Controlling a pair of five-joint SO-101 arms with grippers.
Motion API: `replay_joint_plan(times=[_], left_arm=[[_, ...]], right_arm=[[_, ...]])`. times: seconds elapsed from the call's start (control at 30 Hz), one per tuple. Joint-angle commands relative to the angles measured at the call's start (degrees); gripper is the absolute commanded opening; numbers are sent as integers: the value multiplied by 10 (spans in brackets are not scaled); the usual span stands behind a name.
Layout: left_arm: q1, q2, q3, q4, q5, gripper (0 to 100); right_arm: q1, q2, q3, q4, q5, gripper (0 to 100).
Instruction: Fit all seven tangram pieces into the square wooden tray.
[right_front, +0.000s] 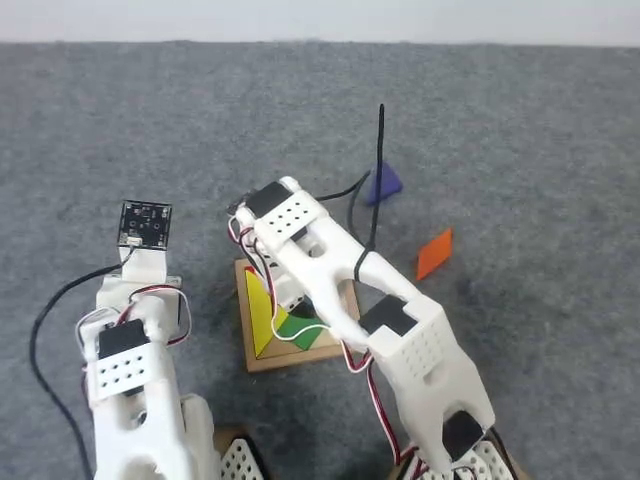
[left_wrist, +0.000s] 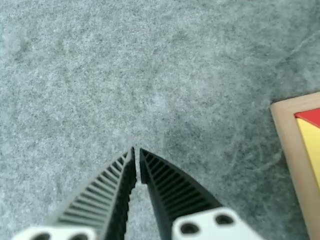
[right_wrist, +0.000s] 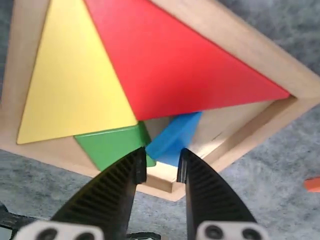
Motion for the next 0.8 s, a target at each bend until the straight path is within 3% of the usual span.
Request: replay_joint_plan(times=[0.0,0.47,0.77], left_arm=[[-3,-14,-6,-16,-5,13],[-3,-14,-4,-21,-4,13],[-3,-14,-4,-21,-4,13]], right_arm=[[-15,-13,-35,6,-5,126],[-15,-16,-48,16,-6,127],[13,-98,-45,42,-33,123]])
